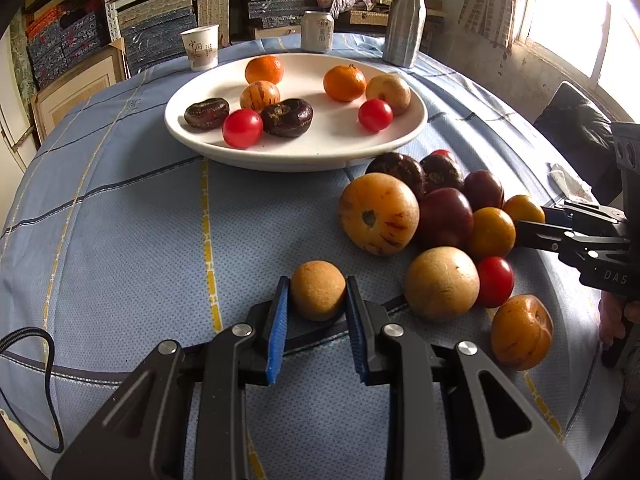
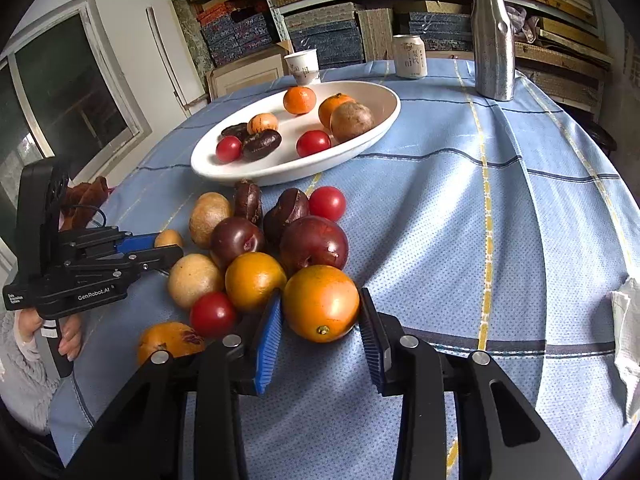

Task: Organize fruits
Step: 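Grasp a small brown round fruit with the left tool while the right tool grasps an orange, then lower both fruits onto the white plate and open both tools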

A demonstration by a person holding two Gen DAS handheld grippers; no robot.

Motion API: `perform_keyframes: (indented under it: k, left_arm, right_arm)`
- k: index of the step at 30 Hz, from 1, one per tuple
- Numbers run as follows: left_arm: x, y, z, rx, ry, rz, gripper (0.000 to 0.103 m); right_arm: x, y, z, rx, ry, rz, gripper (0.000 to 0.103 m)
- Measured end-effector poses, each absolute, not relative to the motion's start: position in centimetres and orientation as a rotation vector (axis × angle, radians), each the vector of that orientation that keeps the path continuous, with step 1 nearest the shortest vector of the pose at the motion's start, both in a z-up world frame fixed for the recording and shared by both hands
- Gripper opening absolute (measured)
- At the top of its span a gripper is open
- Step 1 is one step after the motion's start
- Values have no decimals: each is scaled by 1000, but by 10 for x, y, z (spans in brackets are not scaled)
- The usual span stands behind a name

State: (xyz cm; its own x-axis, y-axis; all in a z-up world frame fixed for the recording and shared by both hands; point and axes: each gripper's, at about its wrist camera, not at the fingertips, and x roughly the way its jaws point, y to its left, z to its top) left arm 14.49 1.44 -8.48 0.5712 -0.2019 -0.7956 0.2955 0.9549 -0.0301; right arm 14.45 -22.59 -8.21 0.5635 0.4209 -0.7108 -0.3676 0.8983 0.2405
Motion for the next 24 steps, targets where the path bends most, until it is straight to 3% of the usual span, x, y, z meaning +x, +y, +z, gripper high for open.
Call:
perform_keyframes:
  k: [9, 18, 24]
  left_arm:
    - [129, 22, -42, 103, 777, -248, 26]
    - [171, 28, 64, 64, 621, -221, 26]
    - [244, 28, 48, 15, 679, -192, 26]
  right_arm:
    - [134, -255, -51, 175, 713, 425, 37]
    - [157, -251, 78, 128, 477, 442, 37]
    - [213, -204, 65, 109, 536, 509, 37]
